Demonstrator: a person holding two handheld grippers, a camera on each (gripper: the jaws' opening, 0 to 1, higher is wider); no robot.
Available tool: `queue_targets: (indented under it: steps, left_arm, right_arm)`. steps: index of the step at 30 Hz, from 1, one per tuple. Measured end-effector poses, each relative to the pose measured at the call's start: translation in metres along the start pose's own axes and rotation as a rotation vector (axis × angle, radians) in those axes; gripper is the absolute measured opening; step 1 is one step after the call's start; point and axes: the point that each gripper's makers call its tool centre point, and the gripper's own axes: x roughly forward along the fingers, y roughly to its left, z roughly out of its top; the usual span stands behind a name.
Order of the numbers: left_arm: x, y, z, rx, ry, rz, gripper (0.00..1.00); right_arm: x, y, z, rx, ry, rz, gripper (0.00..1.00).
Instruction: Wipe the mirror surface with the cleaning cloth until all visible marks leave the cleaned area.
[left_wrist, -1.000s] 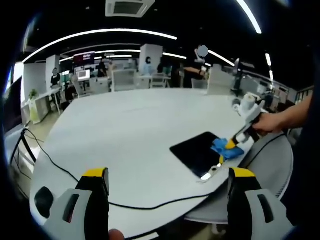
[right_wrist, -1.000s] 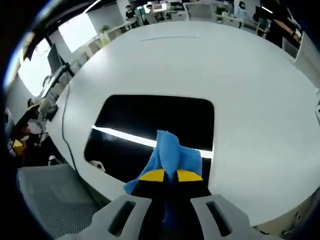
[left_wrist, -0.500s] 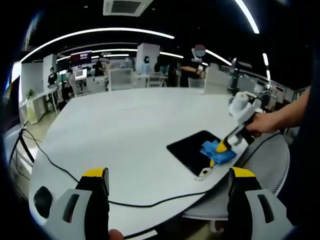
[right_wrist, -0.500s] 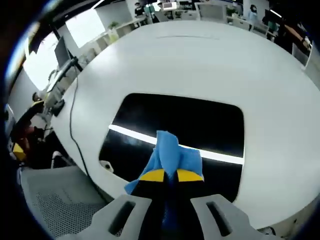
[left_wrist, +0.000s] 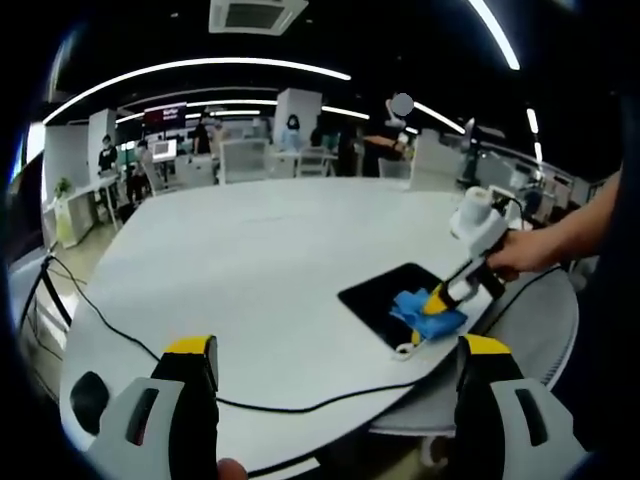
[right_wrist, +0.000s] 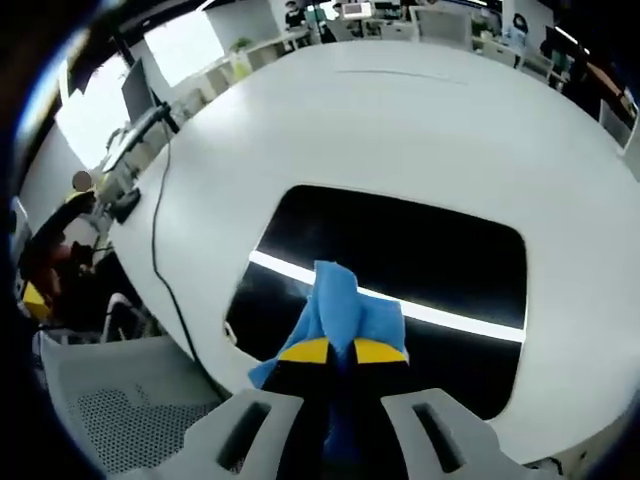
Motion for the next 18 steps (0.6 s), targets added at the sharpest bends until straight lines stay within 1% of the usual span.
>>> queue_targets:
  steps: [5,9,14,18]
  left_arm:
    - [-0.001,0.000,-0.001,-0.003,0.001,0.004,1.00]
    - [-0.002,0.001,-0.002,-0.004,-0.001,0.008,1.00]
    - [-0.003,0.002,-0.002,-0.001,0.001,0.014,1.00]
    - [-0.004,0.004,-0.004,0.000,0.003,0.018,1.00]
  right_arm:
    - [0.005,0.013,0.006,-0.016,0.002,0.019,0.02]
    - [0.010,0.026,0.011,-0.008,0.001,0.042,0.02]
    - [0.016,0.045,0.016,-0.038,0.002,0.063,0.02]
    - [0.020,0.054,0.021,-0.044,-0.006,0.075,0.02]
